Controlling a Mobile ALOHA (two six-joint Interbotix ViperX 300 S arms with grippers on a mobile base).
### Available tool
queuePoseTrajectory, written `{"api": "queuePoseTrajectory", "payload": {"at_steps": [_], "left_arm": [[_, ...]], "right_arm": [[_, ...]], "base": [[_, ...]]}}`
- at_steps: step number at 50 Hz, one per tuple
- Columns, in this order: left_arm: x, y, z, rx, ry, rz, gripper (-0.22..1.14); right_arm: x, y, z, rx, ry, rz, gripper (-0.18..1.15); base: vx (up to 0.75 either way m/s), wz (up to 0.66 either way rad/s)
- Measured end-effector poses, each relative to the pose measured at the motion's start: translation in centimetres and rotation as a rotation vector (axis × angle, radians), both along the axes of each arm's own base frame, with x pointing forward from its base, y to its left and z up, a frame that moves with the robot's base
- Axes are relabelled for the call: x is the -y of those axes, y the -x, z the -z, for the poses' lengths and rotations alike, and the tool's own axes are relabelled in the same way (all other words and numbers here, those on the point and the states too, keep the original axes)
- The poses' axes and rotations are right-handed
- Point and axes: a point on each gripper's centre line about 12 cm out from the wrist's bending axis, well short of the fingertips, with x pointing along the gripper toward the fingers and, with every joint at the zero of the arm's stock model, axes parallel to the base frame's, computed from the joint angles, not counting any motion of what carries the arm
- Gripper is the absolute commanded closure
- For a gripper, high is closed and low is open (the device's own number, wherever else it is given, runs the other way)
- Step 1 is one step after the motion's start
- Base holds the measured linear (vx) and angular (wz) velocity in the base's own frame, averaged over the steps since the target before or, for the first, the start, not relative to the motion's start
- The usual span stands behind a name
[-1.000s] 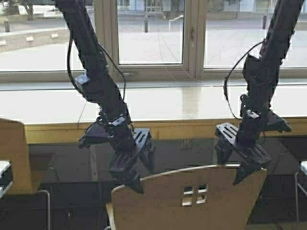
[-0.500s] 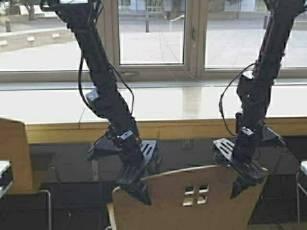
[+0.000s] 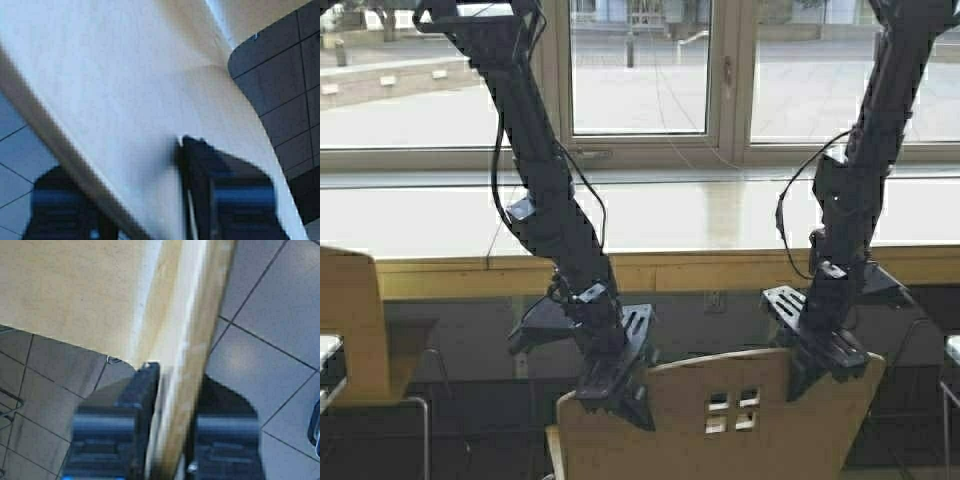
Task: Push the chairs under the table
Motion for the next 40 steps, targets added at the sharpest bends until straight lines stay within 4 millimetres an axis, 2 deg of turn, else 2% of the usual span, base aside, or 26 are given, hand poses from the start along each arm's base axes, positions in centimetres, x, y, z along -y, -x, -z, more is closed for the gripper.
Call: {"api": "queuePoseTrajectory", "payload": {"at_steps": [17, 40], "left_arm": [[-0.8, 0.8, 0.0, -0.016, -0.017, -0.013, 0.89], [-2.3, 0.7, 0.2, -0.033, -0.028, -0.042, 0.89]], "right_arm": [[-0.3, 1.2, 0.2, -0.040, -0.014, -0.007, 0.93], [-1.2, 2.6, 0.1, -0.066, -0.015, -0.019, 0.93]], "base": [[0.06, 0.01], [0.14, 0.01]]}}
